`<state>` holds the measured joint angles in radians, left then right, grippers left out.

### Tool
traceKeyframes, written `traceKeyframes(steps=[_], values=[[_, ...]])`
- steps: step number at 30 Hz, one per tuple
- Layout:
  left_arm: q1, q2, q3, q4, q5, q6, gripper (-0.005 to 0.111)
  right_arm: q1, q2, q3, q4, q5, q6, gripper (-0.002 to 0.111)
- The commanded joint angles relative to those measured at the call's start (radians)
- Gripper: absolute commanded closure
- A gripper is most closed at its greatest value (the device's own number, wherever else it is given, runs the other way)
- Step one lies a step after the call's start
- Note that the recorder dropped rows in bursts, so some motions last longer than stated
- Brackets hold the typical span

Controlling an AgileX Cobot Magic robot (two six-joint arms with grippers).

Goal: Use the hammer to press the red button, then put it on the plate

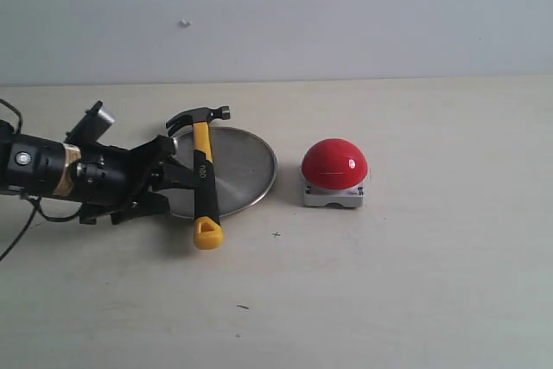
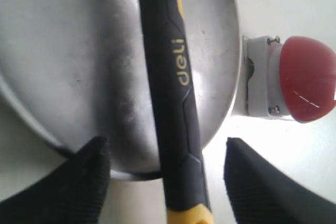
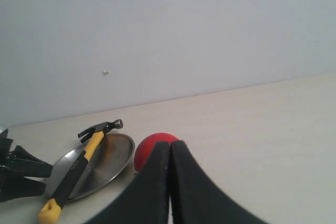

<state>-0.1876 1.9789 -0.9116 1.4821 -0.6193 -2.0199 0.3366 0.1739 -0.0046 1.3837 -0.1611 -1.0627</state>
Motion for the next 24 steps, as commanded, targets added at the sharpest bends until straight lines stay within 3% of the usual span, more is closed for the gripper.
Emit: traceKeyframes(steps=[1, 4, 8, 14, 17, 24], values=[[0.121, -0.092, 0.001, 0.129, -0.134, -0.059, 0.074, 0.0, -0.005, 0.005, -0.004, -0.003, -0.009, 0.108], [0.177, -0.192, 0.025, 0.122, -0.217, 0.035, 0.106, 0.0, -0.005, 0.005, -0.004, -0.003, -0.009, 0.108], [0.19, -0.373, 0.135, -0.027, -0.205, 0.233, 0.107, 0.0, -0.005, 0.005, -0.004, -0.003, -0.009, 0.108], [0.186, -0.694, 0.434, -0.421, -0.188, 0.691, 0.107, 0.0, -0.005, 0.005, -0.004, -0.003, -0.009, 0.108], [0.186, -0.826, 0.56, -0.547, -0.148, 0.863, 0.107, 0.0, -0.005, 0.005, -0.004, -0.003, -0.009, 0.108], [0.186, -1.065, 0.785, -0.66, -0.12, 1.019, 0.107, 0.0, -0.005, 0.005, -0.004, -0.003, -0.009, 0.108]])
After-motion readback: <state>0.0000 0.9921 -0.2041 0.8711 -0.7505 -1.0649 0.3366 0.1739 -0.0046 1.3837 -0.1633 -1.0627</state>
